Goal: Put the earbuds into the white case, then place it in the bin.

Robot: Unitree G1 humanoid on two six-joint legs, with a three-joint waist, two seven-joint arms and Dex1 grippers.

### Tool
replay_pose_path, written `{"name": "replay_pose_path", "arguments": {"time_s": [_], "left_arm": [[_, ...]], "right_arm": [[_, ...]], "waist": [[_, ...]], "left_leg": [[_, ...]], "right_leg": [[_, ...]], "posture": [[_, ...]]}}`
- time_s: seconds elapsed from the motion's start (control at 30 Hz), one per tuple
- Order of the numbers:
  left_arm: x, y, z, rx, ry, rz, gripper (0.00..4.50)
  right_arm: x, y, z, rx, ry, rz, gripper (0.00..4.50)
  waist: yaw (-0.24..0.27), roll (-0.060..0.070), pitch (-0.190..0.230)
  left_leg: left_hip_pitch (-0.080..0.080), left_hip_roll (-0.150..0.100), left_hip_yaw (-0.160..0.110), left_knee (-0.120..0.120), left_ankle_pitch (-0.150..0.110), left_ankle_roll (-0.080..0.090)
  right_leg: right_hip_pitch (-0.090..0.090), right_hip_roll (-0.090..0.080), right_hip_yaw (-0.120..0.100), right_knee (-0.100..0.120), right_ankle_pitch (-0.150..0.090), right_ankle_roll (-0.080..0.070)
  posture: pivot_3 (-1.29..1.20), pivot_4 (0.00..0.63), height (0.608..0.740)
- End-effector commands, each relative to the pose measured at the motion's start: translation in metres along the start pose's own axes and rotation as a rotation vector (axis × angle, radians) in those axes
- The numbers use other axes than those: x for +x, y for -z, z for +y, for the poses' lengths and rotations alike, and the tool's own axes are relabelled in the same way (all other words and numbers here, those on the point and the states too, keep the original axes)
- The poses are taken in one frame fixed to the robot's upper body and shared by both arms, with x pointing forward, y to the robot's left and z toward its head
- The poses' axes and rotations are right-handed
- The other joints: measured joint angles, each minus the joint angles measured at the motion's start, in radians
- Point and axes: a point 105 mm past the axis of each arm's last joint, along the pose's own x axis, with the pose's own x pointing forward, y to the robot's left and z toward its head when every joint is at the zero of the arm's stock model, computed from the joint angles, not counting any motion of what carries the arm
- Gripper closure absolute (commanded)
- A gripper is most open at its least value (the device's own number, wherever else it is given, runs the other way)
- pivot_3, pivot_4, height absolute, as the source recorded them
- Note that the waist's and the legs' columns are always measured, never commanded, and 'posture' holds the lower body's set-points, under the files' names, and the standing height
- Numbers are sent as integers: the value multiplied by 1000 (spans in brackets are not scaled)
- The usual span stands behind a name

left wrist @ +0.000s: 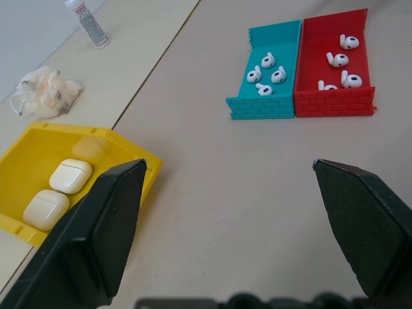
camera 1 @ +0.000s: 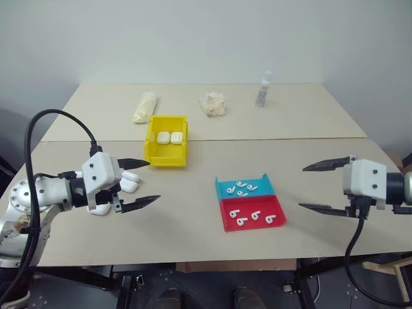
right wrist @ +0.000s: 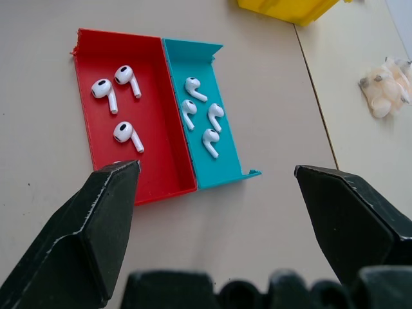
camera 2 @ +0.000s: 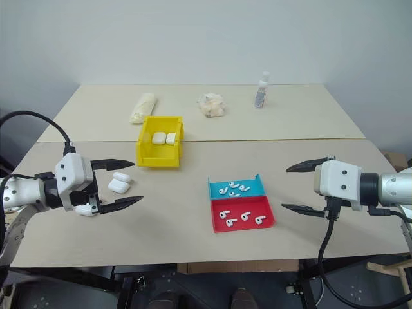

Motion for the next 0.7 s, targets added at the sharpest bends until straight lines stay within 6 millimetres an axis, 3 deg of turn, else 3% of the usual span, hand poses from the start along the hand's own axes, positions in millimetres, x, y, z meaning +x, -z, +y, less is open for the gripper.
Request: {"name": "replay_pose_path", "arguments": {"time_s": [0.03, 0.13, 0.27, 0.5, 0.63, 0.7], "left_arm": [[-6, -14, 8, 31, -52, -9, 0], [-5, -17, 15, 51, -109, 11, 0], [-8, -18, 12, 66, -120, 3, 0], [-17, -29, 9, 13, -283, 29, 0], [-30, -17, 12, -199, -345, 292, 0], [-36, -11, 16, -386, -363, 436, 0]], "right_arm": [[-3, -9, -8, -59, 30, -4, 23], [-1, -9, -8, -59, 36, -9, 23], [3, -9, -6, -54, 35, -20, 23], [8, -7, -2, -41, 28, -31, 23], [11, -8, 1, -28, 24, -32, 23], [12, -10, 5, -12, 15, -42, 23]], "waist": [[0, 0, 0], [0, 0, 0], [0, 0, 0], [0, 0, 0], [0, 0, 0], [8, 0, 0]], "left_leg": [[0, 0, 0, 0, 0, 0], [0, 0, 0, 0, 0, 0], [0, 0, 0, 0, 0, 0], [0, 0, -2, 0, 0, 0], [1, 0, -5, 0, 0, 0], [2, 0, -5, 0, 0, 0]], "right_leg": [[0, 0, 0, 0, 0, 0], [0, 0, 0, 0, 0, 0], [0, 0, 0, 0, 0, 0], [0, 0, 1, 0, 0, 0], [0, 0, 1, 1, 0, 0], [1, 0, 1, 1, 0, 0]], "posture": [[0, 150, 740], [0, 150, 740], [0, 150, 740], [0, 150, 740], [0, 150, 740], [0, 150, 740]]}}
